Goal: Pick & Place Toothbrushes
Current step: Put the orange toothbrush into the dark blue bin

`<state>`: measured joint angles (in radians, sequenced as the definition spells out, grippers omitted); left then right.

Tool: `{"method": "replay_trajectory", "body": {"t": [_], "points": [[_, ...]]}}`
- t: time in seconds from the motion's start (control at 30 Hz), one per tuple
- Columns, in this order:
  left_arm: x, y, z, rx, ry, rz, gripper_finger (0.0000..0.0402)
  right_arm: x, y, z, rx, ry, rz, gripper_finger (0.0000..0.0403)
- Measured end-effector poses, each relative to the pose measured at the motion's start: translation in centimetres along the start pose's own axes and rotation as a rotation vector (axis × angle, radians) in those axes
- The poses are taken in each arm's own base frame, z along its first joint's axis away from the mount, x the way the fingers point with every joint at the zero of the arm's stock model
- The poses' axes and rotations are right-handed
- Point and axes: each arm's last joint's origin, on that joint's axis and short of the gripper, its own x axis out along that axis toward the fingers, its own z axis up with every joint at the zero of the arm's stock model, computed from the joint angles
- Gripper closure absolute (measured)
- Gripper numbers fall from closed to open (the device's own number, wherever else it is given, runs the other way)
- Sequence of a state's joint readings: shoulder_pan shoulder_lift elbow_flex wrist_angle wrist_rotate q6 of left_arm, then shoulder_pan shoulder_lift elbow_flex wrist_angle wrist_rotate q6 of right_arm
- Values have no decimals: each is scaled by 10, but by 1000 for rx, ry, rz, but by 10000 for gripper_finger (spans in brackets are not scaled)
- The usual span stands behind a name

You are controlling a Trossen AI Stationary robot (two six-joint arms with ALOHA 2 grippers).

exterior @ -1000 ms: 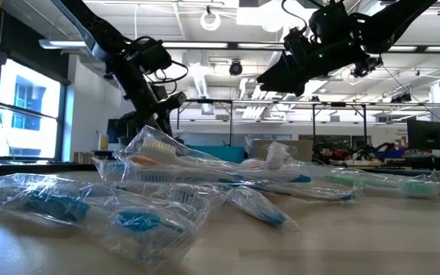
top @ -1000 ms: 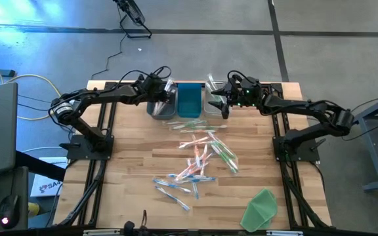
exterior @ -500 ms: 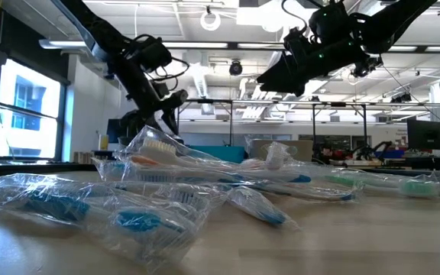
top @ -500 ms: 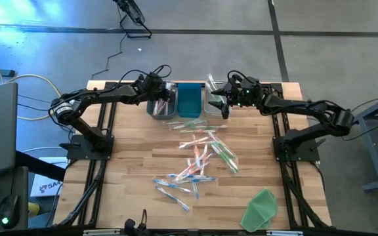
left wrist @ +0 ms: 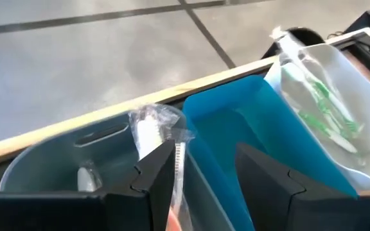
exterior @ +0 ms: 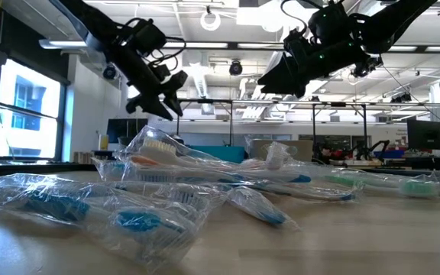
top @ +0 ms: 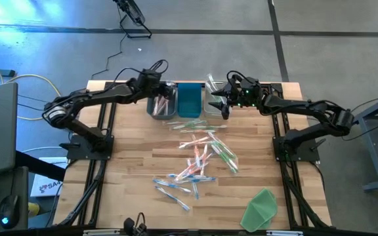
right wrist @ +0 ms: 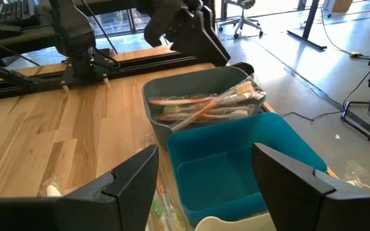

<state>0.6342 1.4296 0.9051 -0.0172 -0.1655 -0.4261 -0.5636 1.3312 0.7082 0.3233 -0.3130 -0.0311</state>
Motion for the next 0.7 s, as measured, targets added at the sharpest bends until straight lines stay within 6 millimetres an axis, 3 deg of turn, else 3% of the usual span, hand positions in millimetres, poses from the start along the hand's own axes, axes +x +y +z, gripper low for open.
{"method": "replay_trajectory", "body": {"t": [0.53,0.7], "points": [[-4,-2,-2,1,51,-67,248,0,-2,0,0,1,-67,160],[-8,-19,-1,94,-16,-133,248,0,-4,-2,38,16,-149,160]]}}
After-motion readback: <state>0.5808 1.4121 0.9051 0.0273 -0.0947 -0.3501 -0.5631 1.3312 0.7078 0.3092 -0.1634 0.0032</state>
